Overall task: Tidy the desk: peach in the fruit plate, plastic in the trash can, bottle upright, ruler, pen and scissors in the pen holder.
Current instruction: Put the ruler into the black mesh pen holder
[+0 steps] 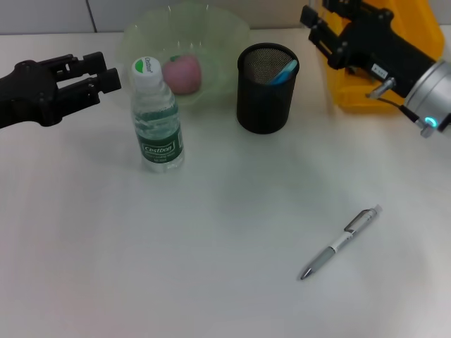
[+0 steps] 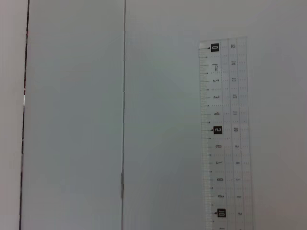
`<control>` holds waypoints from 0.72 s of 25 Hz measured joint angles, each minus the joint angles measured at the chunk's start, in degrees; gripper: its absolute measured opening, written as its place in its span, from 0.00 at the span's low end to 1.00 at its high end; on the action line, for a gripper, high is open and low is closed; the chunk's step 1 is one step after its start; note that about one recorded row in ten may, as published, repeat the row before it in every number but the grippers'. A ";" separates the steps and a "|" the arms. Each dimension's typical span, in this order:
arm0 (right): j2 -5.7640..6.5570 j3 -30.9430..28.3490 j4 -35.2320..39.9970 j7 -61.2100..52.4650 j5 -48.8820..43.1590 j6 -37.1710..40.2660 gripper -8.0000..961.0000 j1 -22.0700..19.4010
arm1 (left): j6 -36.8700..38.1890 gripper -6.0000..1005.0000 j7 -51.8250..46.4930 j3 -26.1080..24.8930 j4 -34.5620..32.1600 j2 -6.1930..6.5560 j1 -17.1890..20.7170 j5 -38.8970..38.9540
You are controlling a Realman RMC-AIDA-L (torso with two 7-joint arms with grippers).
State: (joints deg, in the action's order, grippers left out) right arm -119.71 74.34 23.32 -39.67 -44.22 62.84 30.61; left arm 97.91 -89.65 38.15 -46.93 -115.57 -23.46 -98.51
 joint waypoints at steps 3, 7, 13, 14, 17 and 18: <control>-0.02 0.08 -2.50 0.35 0.07 0.11 0.46 1.59 | -0.21 0.50 -0.09 -0.01 0.00 -0.01 -0.01 0.00; -0.17 0.26 -5.85 0.47 0.16 -0.03 0.46 4.09 | -0.48 0.50 -0.15 -0.01 0.00 -0.08 -0.01 -0.01; -0.19 0.82 -9.15 0.22 -0.12 -0.43 0.47 6.81 | -0.53 0.50 -0.22 -0.01 0.00 -0.09 0.00 -0.02; -0.19 0.82 -9.17 0.17 -0.12 -0.60 0.47 6.85 | -0.53 0.50 -0.24 -0.01 0.00 -0.09 0.02 -0.02; -0.19 0.82 -9.21 0.04 -0.13 -2.18 0.47 6.94 | -0.53 0.50 -0.25 -0.01 0.00 -0.09 0.08 -0.02; -0.18 0.85 -9.19 0.00 -0.14 -2.86 0.47 6.99 | -0.51 0.50 -0.26 -0.01 -0.01 -0.08 0.22 -0.02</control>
State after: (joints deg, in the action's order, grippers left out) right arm -119.89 75.19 14.13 -39.67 -44.35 59.98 37.60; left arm 97.39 -89.91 38.14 -46.94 -115.66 -23.24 -98.53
